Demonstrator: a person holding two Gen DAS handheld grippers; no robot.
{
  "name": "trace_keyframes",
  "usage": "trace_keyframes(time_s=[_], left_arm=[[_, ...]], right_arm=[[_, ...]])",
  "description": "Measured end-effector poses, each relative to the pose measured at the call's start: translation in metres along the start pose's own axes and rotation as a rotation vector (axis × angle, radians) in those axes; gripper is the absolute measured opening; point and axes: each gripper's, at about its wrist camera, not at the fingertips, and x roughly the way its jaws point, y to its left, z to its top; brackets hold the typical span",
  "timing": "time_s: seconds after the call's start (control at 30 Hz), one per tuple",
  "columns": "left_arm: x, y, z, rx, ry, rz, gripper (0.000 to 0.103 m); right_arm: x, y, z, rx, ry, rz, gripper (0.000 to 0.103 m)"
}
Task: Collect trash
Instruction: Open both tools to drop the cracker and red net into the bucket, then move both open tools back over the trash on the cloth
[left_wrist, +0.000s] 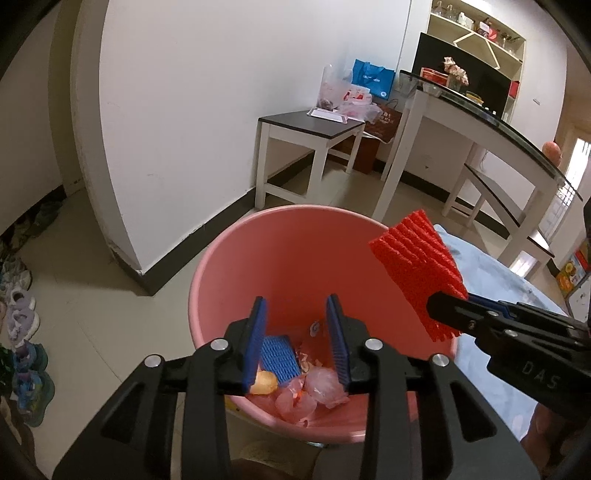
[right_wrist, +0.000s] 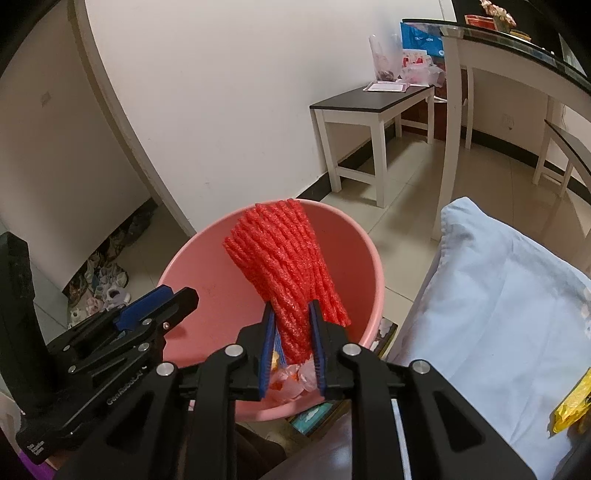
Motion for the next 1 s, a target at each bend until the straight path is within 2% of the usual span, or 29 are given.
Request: trace_keyframes(time_s=[0.1, 0.13, 0.17, 0.3, 0.4, 0.77, 1.0], left_arm=[[0.0, 0.0, 0.0, -0.001, 0.001, -0.001, 0.034], [0.0, 0.0, 0.0, 0.0, 0.001, -0.001, 0.034], [0.0, 0.0, 0.0, 0.0, 0.001, -0.002, 0.034], [-0.002, -0.001, 0.001, 0.001, 0.0, -0.001, 0.034], [-0.004, -0.003, 0.002, 0.005, -0.002, -0.003, 0.034], [-0.027, -0.029, 0.002, 0.031, -0.019, -0.034, 0.034], [-0.045, -0.062, -0.003, 0.082, -0.025, -0.1, 0.034]], right_arm=[[0.001, -0.003, 0.001, 0.004, 0.001, 0.004, 0.024], [0.002, -0.004, 0.001, 0.006, 0.003, 0.004, 0.031], [0.002, -0.006, 0.001, 0.008, 0.003, 0.003, 0.033], [0.001, -0.01, 0.002, 0.017, 0.005, 0.009, 0.034], [-0.005, -0.015, 0.002, 0.028, -0.007, 0.011, 0.042], [-0.041, -0.029, -0.01, 0.036, -0.054, 0.003, 0.043], [-0.079, -0.048, -0.027, 0.061, -0.094, -0.039, 0.045]])
